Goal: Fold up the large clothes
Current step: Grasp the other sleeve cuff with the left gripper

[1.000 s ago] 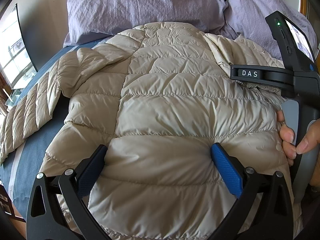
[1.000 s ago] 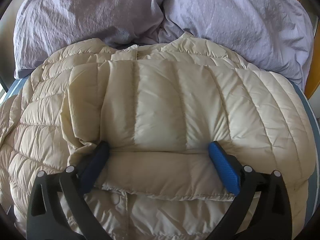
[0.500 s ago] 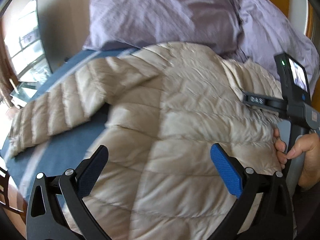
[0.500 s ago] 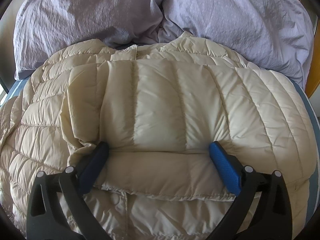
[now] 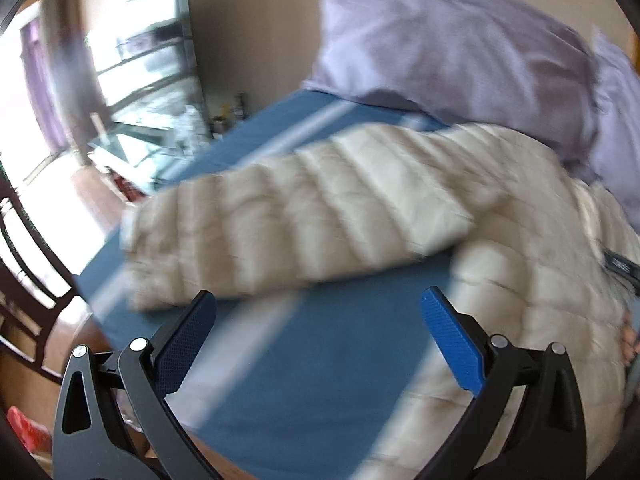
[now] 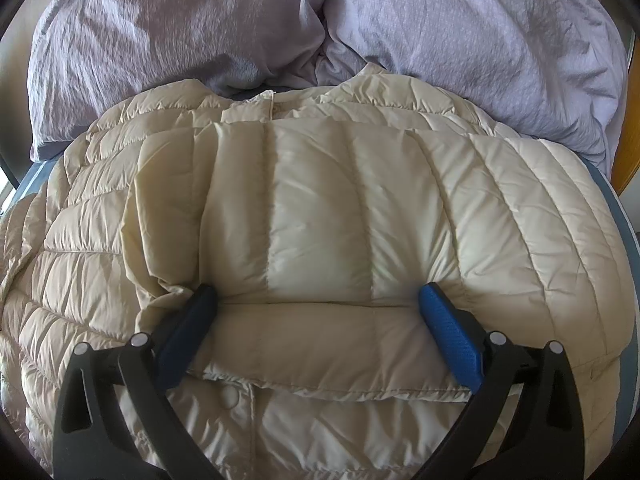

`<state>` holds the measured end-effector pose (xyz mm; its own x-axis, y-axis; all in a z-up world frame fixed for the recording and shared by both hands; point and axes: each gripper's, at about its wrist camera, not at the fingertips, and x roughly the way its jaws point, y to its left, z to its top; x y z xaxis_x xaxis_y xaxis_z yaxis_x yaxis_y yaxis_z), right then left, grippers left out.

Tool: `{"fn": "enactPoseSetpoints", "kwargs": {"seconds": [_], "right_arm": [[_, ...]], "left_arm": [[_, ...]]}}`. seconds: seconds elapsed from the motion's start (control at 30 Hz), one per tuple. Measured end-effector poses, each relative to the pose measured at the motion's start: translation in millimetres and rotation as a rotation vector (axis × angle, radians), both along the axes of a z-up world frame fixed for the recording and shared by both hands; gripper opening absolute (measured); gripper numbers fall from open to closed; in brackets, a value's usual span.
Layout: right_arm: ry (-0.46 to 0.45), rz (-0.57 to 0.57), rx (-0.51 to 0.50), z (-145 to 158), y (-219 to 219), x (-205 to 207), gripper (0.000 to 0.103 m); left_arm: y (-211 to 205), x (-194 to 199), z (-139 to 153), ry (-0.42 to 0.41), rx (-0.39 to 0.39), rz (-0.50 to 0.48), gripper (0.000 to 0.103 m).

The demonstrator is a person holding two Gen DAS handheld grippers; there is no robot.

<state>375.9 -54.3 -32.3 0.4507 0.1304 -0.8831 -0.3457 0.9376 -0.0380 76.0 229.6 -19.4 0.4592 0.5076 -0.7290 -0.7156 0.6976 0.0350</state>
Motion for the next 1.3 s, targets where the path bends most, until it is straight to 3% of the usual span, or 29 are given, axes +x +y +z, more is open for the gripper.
{"fn": "enactPoseSetpoints", "kwargs": {"seconds": [0.13,0.33,0.43,0.53,0.7,1.07,1.17,1.3], "right_arm": [[0.0,-0.003,0.0,0,0,0,0.101],[0.0,-0.004,0.003,0,0,0,0.101],[0.0,-0.005,0.004,0,0,-1,0.101],[-0.001,-0.01,0.007,0,0,0,0.101],[-0.001,-0.012,0.008,0,0,-1,0.101],[-0.001,-0.023,0.016,0,2,0,0.101],[-0.002,-0.026,0.018,0,2,0,0.101],[-0.002,-0.026,0.019,1,2,-1,0.101]], "left_arm": [[46,-23,1,0.061,0.056,0.099,0.102],[101,-48,-15,0.076,-0.038,0.199,0.102],[116,-50,-27,0.067,-0.105,0.213,0.093],[128,-52,-36,0.046,-0.166,0.221,0.09],[129,-56,-40,0.011,-0.191,0.228,0.08],[126,-46,-36,-0.009,-0.205,0.21,0.014],[125,-43,-31,-0.002,-0.19,0.209,0.007],[118,-31,-12,-0.014,-0.152,0.186,0.006]]}}
